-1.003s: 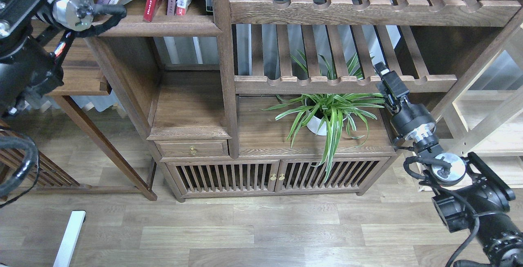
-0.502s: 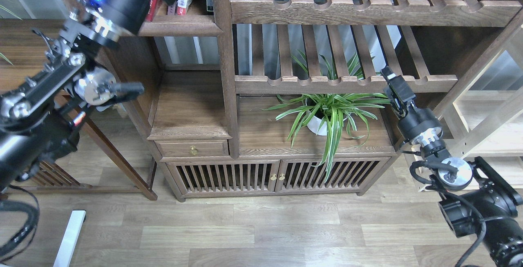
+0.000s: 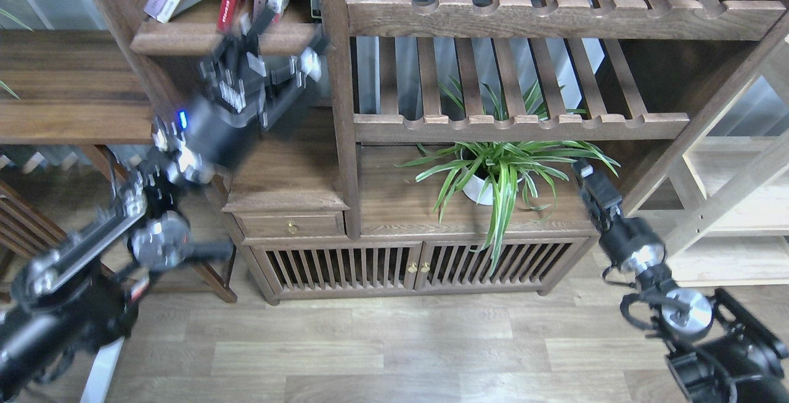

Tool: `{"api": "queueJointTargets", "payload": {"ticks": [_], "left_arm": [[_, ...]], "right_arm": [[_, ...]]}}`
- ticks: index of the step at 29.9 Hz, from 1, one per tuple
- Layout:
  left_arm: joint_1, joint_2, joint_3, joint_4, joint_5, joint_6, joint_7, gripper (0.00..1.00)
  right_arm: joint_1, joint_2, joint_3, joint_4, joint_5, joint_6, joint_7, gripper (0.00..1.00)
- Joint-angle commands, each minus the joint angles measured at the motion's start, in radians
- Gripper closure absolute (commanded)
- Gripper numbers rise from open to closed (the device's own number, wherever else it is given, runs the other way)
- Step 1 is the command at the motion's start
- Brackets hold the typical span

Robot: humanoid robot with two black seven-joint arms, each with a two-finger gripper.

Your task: Organize books on shelf

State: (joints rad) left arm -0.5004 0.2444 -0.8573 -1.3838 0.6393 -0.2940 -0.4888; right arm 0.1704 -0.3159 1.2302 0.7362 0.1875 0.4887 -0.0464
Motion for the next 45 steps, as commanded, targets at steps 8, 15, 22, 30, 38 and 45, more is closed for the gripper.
{"api": "queueJointTargets", "payload": {"ticks": [8,15,22,30,38,45], "left_arm": [[0.278,-0.112,0.058,0.278,-0.136,-0.054,0.000,0.00],[0.344,-0.119,0.254,0.452,-0.277,-0.053,0.000,0.00],[0.361,-0.158,0.538,0.696,-0.340,-0.054,0.000,0.00],[0.417,-0.244,0.745,1.034,-0.526,-0.040,0.000,0.00],[0.489,-0.244,0.754,1.108,-0.527,0.054,0.000,0.00],[0.545,-0.244,0.768,1.112,-0.515,0.084,0.000,0.00]], "right_arm": [[-0.167,0.001,-0.087,-0.089,0.000,0.000,-0.001,0.00],[-0.295,0.001,-0.161,-0.191,0.000,0.000,-0.001,0.00],[-0.330,0.027,-0.233,-0.345,0.000,0.000,0.000,0.00],[-0.373,0.086,-0.310,-0.448,0.000,0.000,0.000,0.00],[-0.387,0.121,-0.461,-0.586,0.000,0.000,-0.001,0.00],[-0.382,0.146,-0.647,-0.636,0.000,-0.096,0.002,0.00]]}}
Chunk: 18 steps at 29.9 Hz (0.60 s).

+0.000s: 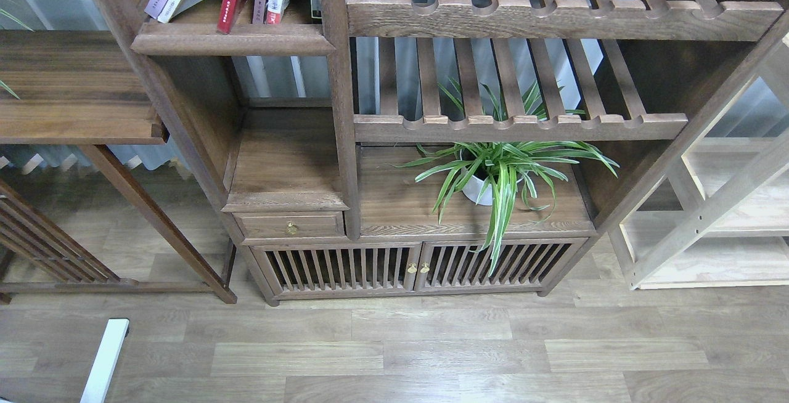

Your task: Organize books on shelf

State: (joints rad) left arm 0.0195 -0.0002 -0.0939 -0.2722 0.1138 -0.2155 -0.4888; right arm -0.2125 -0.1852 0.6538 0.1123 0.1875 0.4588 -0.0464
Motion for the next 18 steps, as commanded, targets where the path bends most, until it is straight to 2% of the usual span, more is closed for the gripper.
{"api": "queueJointTargets", "payload": {"ticks": [1,9,15,18], "left_arm": [[0.031,0.000,0.008,0.001,0.010,0.005,0.000,0.00],[0.016,0.000,0.005,-0.007,-0.003,0.001,0.000,0.00],[-0.189,0.000,-0.088,-0.024,-0.005,-0.024,0.000,0.00],[-0.277,0.000,-0.109,-0.041,-0.005,-0.079,0.000,0.00]], "right_arm": [[0.001,0.027,-0.083,-0.013,0.001,-0.080,0.002,0.00],[0.050,0.087,-0.083,-0.008,0.003,-0.080,0.002,0.00],[0.217,0.059,0.030,0.001,0.006,-0.023,0.002,0.00],[0.294,0.037,0.047,0.003,0.009,0.030,0.000,0.00]]}}
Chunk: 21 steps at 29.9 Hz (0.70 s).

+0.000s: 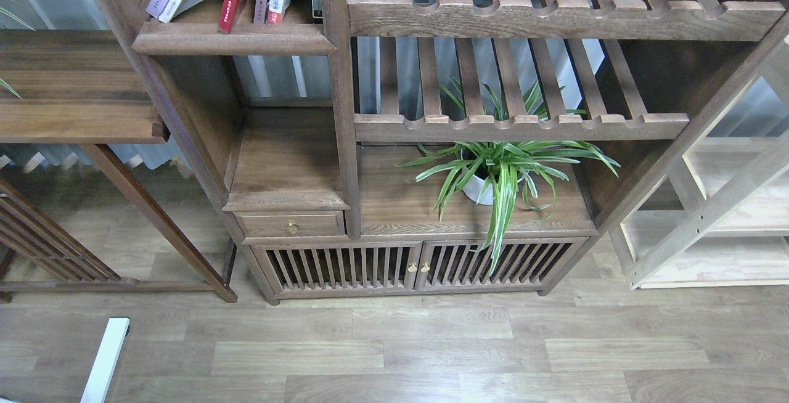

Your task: Organize books on shelf

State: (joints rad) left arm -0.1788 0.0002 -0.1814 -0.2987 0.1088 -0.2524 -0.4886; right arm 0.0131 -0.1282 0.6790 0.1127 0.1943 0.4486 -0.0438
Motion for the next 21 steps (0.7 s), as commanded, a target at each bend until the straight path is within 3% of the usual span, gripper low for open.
{"api": "queueJointTargets", "payload": {"ticks": [1,9,17,21], "left_arm": [[-0.102,0.000,-0.021,-0.019,0.000,-0.053,0.000,0.00],[-0.286,0.000,-0.039,-0.088,0.000,-0.234,0.000,0.00],[-0.527,0.000,-0.112,-0.122,0.000,-0.236,0.000,0.00],[-0.605,0.000,-0.113,-0.201,0.000,-0.236,0.000,0.00]], "right_arm": [[0.082,-0.031,0.025,0.004,0.004,0.040,-0.004,0.00],[0.205,-0.108,0.030,0.100,0.004,0.040,-0.014,0.00],[0.349,-0.197,0.028,0.220,0.002,0.040,-0.016,0.00],[0.424,-0.260,0.028,0.309,0.002,0.040,-0.016,0.00]]}}
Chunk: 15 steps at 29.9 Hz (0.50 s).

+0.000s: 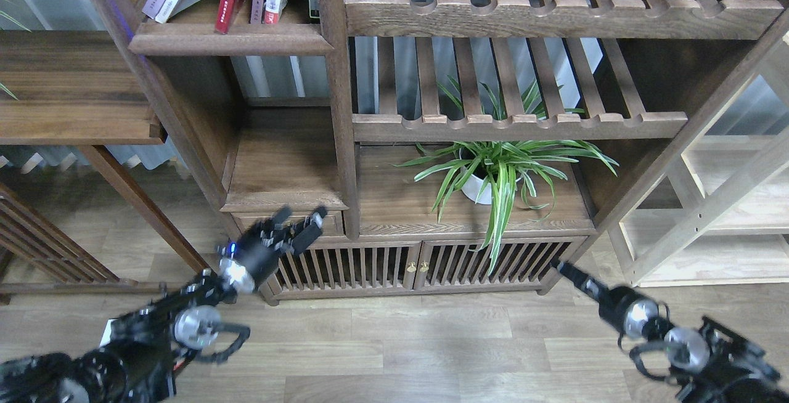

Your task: Organize books on shelf

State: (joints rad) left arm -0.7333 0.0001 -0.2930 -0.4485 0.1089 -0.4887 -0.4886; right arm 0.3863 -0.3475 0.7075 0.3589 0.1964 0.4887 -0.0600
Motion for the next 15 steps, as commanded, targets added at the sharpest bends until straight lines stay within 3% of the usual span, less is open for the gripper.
{"api": "queueJointTargets", "payload": {"ticks": [1,15], "left_arm": [[-0.060,0.000,-0.002,-0.064,0.002,0.000,0.000,0.00],[-0.216,0.000,0.000,-0.179,0.003,0.000,0.000,0.00]], "right_arm": [[0.060,-0.047,0.000,0.077,0.000,0.000,0.000,0.00],[0.256,-0.142,-0.002,0.227,-0.026,0.000,-0.029,0.00]]}}
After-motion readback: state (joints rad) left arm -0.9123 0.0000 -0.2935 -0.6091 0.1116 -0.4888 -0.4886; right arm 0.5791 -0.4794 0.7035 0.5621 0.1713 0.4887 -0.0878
